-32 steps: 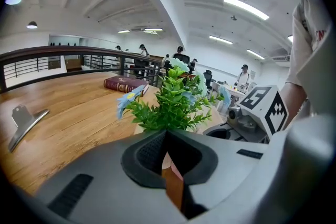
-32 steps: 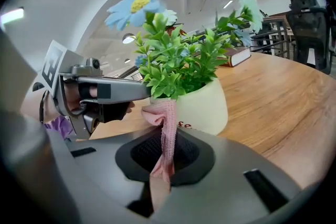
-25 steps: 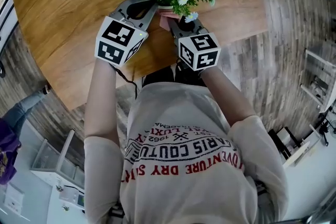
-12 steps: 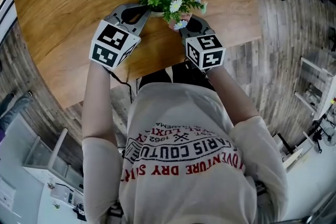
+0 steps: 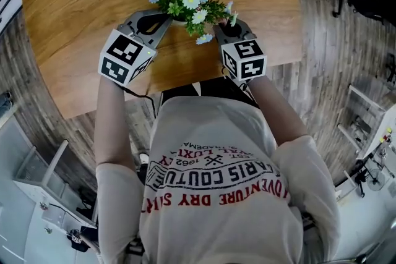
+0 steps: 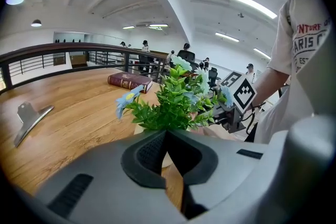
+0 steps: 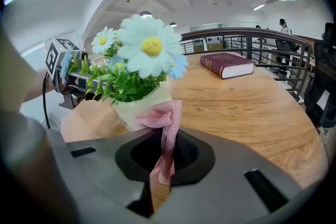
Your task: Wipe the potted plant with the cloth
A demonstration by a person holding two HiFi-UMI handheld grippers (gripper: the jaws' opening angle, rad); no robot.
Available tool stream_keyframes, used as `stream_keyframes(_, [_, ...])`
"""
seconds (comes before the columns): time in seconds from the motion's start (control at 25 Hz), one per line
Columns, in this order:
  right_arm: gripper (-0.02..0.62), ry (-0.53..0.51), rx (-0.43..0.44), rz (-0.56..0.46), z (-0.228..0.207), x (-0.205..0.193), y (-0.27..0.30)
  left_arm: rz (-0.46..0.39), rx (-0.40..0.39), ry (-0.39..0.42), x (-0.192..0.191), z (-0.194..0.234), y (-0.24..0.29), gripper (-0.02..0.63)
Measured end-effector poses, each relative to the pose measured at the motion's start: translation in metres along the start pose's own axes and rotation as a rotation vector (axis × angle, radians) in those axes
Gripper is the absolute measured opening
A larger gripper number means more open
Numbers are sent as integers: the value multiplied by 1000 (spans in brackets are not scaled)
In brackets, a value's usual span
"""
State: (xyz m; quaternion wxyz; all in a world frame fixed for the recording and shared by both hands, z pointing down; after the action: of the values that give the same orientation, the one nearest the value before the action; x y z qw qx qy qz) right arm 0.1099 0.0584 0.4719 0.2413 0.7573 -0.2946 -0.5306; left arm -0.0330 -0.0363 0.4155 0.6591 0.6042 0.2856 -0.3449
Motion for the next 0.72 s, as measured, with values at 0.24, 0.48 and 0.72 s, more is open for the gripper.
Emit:
stream_keyframes(0.24, [43, -122, 11, 25, -26, 9, -5, -51, 93, -64, -2, -3, 0, 14])
stream_keyframes(0.48, [43, -254, 26, 17, -41, 34, 7, -96, 222, -127, 2, -17, 3, 14])
stream_keyframes(0.72, [43, -372, 73, 6, -31, 49, 26, -107, 297, -193, 4, -18, 10, 14])
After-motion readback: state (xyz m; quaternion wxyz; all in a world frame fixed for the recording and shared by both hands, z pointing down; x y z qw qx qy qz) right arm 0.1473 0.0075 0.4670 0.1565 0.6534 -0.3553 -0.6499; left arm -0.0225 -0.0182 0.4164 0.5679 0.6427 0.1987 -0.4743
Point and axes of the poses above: the fingertips, and each gripper's own axes: y forward along the fingers, z to its left, x out of its top, the point moved 5 cm from there along -y, backward along the fingers, and after that the axes turned 8 degrees about y, right-handed, at the moved point
